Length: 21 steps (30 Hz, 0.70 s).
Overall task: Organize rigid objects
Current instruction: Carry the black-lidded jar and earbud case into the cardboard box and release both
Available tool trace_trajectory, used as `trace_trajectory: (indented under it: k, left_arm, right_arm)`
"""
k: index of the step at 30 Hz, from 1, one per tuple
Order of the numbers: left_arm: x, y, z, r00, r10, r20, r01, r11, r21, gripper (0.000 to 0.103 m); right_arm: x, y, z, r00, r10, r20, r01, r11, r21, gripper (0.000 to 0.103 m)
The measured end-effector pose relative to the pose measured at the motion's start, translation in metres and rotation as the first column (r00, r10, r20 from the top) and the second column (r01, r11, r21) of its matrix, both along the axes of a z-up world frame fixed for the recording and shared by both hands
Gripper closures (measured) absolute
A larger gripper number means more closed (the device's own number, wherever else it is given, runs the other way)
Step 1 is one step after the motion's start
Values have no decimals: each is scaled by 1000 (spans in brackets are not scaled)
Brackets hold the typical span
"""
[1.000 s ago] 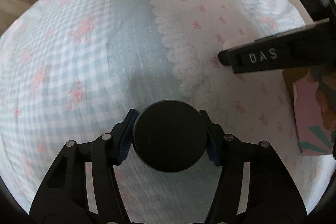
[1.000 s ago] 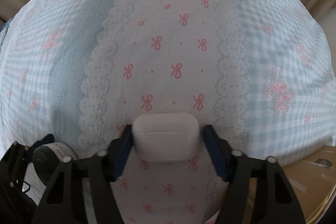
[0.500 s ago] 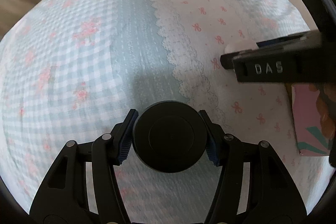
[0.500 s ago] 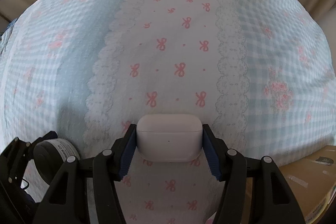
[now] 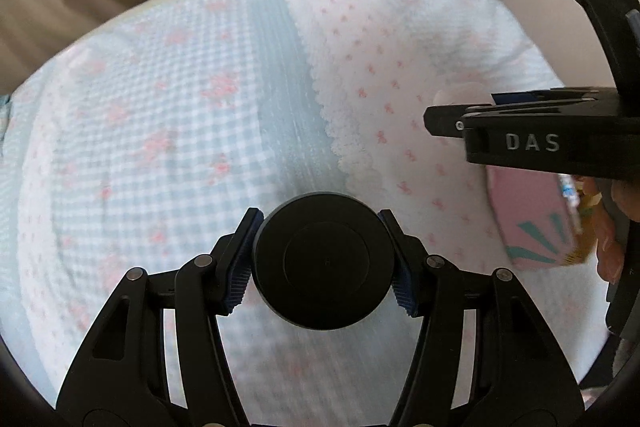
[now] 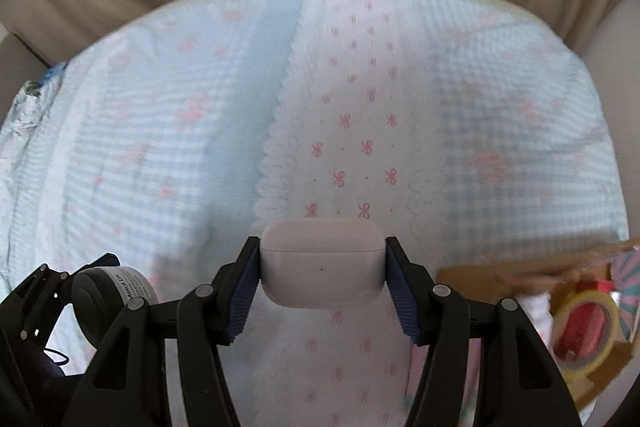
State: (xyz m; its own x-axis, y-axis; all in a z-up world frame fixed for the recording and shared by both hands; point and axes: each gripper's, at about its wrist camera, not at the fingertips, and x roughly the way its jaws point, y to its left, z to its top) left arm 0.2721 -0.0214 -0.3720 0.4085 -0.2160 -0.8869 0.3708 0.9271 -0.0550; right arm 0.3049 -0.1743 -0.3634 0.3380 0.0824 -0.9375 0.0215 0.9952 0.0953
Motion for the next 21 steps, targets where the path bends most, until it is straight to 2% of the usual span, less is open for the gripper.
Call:
trace_trajectory:
  k: [6, 10, 14, 21]
  left_arm:
    - [-38, 12, 67, 999, 5, 33, -3, 999, -52, 48]
    - [-66, 9, 109, 998, -8, 65, 13, 997, -82, 48]
    - [-85, -3, 136, 996, -21, 81, 30, 993, -112, 48]
    - [-117, -49, 166, 995, -28, 99, 41, 990, -138, 48]
  right_arm:
    - [-49, 1, 70, 998, -45, 38, 44, 999, 27, 47]
    - [-82, -8, 100, 995, -99, 25, 98, 994, 47, 47]
    - [-118, -29, 124, 985, -172, 20, 169, 982, 84, 47]
    - [-171, -88, 148, 969, -243, 34, 240, 968, 80, 47]
